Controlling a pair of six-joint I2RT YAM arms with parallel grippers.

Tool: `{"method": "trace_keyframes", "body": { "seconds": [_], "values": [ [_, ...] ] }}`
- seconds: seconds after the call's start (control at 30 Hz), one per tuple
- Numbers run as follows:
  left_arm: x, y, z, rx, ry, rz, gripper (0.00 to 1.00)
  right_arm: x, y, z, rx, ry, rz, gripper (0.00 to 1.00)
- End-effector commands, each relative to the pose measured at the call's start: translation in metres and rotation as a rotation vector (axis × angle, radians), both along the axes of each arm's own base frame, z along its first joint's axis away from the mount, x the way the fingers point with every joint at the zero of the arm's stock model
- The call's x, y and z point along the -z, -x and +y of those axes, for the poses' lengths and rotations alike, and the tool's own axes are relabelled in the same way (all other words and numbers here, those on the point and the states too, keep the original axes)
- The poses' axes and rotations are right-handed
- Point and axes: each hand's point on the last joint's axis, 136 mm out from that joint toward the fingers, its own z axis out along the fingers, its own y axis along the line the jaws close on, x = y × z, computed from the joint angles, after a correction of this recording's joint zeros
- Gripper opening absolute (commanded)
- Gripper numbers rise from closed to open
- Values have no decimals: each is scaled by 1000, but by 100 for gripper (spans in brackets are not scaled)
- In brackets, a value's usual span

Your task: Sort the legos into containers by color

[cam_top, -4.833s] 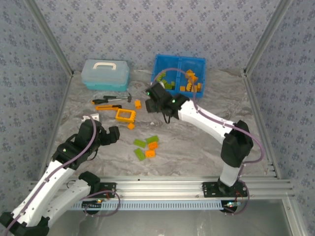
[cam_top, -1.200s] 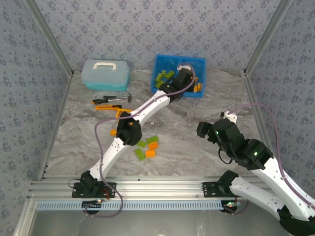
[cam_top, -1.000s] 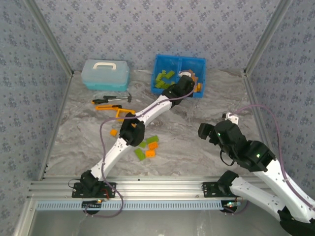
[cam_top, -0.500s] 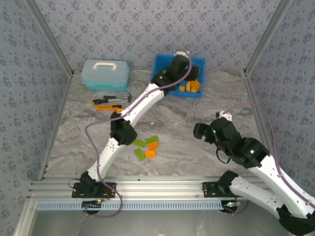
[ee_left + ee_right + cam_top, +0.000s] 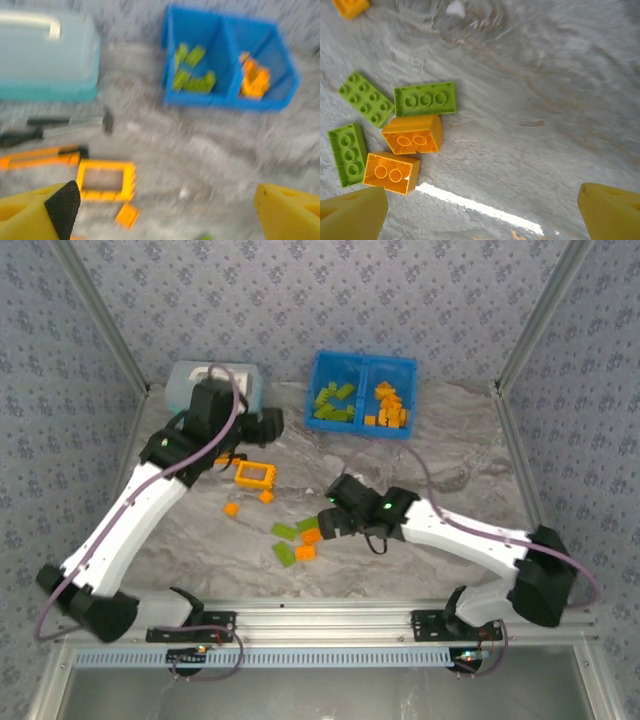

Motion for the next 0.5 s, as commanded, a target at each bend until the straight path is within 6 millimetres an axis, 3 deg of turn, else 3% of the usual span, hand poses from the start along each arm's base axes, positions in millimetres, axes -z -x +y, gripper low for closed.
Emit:
{"method": "trace_keyframes", "body": {
  "seconds": [0.0,0.17,0.23,0.47],
  "values": [
    [35,30,19,15,-44,58,95,6,-9,36,-39,-32,-24,100],
    [90,65,41,-14,-61,163,96,30,-10,64,-80,-8,10,99],
    [103,73,47,-35,-60,191,96,38,-9,72,-84,-9,24,99],
    [102,75,50,-56,-22,166,96,68,-6,77,-63,7,80,76]
  ]
}}
